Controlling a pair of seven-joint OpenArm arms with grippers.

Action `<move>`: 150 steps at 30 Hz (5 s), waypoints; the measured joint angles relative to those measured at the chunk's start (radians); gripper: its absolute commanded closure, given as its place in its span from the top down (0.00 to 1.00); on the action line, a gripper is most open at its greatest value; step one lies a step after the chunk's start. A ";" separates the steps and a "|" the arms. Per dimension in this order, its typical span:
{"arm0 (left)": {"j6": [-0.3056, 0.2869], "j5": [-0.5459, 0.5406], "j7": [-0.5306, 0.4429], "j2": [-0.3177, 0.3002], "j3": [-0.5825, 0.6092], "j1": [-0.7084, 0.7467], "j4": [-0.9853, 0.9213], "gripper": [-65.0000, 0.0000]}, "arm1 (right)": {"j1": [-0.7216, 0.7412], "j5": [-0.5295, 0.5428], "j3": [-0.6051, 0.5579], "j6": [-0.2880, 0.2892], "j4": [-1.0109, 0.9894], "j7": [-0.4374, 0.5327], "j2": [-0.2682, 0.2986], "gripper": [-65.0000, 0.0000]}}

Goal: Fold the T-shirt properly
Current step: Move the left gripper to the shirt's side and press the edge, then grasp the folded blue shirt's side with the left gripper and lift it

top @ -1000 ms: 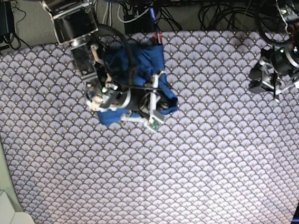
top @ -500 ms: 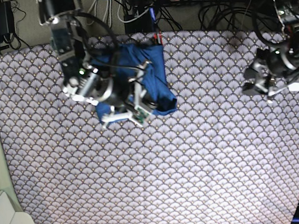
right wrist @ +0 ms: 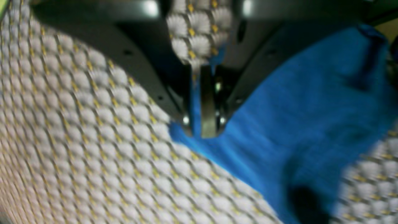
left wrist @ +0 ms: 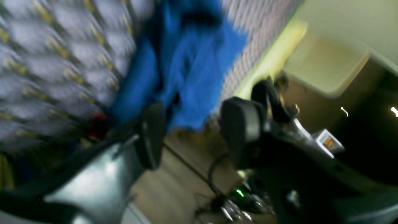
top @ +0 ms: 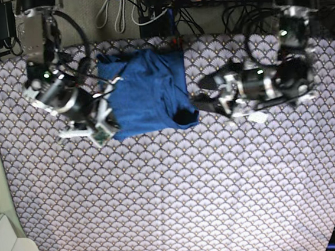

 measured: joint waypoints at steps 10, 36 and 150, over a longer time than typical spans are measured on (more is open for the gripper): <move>0.005 -0.003 0.071 0.092 0.003 -0.064 -0.107 0.47 | -0.030 0.000 0.094 -0.001 0.001 0.000 -0.002 0.04; 0.045 0.462 -0.083 0.027 0.339 -0.137 -0.052 0.60 | -0.019 0.000 0.125 -0.001 -0.002 0.007 0.000 0.04; 0.026 1.285 -0.451 0.403 1.524 -0.748 -0.700 0.00 | -0.056 0.007 0.995 0.002 -0.001 0.010 0.018 0.04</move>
